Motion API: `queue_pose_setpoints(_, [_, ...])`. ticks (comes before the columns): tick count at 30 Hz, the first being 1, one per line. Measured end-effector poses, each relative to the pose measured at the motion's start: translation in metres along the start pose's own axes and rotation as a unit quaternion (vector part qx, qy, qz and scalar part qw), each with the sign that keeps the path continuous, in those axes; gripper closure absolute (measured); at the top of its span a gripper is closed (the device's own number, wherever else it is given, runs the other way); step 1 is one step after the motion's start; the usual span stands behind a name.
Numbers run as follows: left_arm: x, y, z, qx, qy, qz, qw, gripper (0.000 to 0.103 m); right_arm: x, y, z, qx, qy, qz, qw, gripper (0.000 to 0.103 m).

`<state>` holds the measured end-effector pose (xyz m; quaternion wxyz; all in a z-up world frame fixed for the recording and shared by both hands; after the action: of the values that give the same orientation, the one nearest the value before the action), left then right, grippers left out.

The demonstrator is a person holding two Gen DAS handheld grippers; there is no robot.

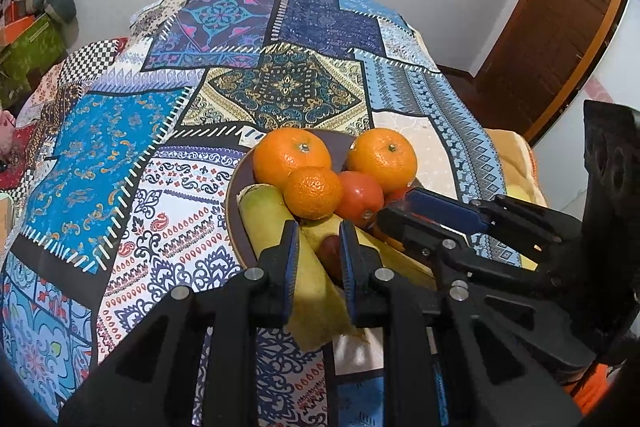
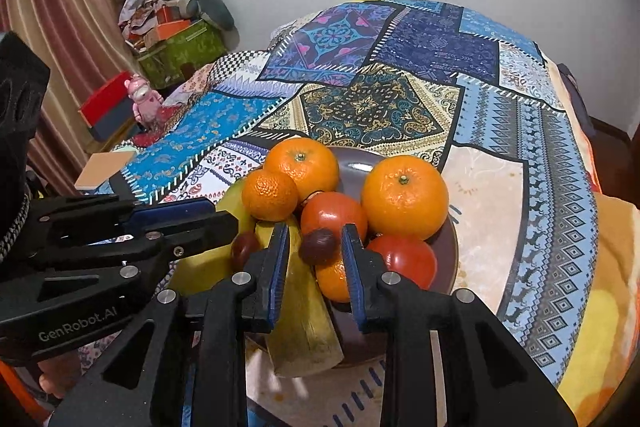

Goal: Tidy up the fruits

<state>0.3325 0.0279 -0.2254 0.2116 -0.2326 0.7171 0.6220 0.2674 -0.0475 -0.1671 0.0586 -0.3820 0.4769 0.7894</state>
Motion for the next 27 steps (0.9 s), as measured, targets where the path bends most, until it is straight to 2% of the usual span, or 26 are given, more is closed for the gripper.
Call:
queue_pose_setpoints(8, [-0.009,0.056,-0.007,-0.010,-0.006,-0.057,0.9983,0.083,-0.015,0.047,0.002,0.008,-0.006,-0.047,0.999,0.075])
queue_pose_setpoints(14, [-0.019,0.127,-0.020,-0.016,-0.010,-0.128,0.9915,0.083,-0.031,0.121,0.019,0.014,0.000,-0.119,0.993,0.075])
queue_pose_setpoints(22, [-0.009,0.233,-0.045,-0.028,-0.024,-0.238,0.9705,0.083,-0.034,0.225,0.055,0.011,0.018,-0.221,0.975,0.071])
queue_pose_setpoints(27, [0.007,0.287,-0.060,-0.035,-0.034,-0.295,0.9544,0.069,-0.024,0.272,0.079,0.015,0.032,-0.270,0.962,0.068])
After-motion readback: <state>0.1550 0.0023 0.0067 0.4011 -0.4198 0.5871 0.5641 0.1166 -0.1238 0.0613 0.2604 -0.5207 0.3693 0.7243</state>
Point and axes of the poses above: each gripper's, at about its wrist camera, not at the fingertips, and y roughly against the way its jaws point, z to its left, x to its underside, the point moved 7 cm from there along -y, roughly the way its jaws point, and after that the axes turned 5 degrees about -x, right-handed, at the moved point
